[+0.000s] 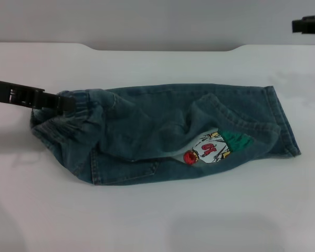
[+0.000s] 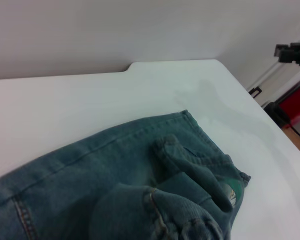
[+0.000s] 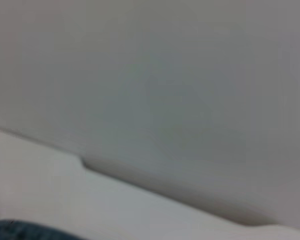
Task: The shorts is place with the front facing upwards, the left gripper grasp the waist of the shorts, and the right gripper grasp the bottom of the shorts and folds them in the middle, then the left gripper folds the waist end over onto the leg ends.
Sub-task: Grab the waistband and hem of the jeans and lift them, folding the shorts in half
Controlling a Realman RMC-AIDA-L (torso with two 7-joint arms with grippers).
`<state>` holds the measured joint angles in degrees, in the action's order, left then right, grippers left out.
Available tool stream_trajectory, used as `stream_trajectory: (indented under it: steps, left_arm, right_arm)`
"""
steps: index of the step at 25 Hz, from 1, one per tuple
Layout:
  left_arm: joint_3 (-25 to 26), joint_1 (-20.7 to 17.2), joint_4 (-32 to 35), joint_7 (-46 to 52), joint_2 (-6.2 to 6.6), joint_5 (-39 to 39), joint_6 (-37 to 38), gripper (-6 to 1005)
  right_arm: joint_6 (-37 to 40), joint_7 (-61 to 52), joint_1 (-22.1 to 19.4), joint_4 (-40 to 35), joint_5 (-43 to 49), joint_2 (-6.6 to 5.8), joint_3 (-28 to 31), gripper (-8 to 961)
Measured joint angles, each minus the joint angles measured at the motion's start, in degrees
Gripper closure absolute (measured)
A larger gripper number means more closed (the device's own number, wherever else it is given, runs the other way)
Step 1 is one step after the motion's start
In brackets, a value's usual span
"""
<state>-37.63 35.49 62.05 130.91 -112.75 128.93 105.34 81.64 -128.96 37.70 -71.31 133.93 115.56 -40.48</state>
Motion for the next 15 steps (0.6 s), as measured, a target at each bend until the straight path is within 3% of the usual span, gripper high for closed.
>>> stream_trajectory:
  steps: [1,6,15]
  left_arm:
    - [-0.58,0.0,0.0,-0.03,-0.21,0.01,0.17,957]
    - [-2.33,-0.4,0.11,-0.45,-0.85,-0.07,0.15,957]
    - [-2.78,-0.14,-0.09,-0.74,-1.37,0.02,-0.11,956]
  right_arm:
    - [0.95,0.01,1.04,3.41,0.01,-0.97,-0.5,670]
    - [0.53,0.72,2.72,9.67,-0.07,-2.11,-1.14,668]
    - [-5.57,1.3,4.84,15.7,-0.22,0.05,-5.11,669]
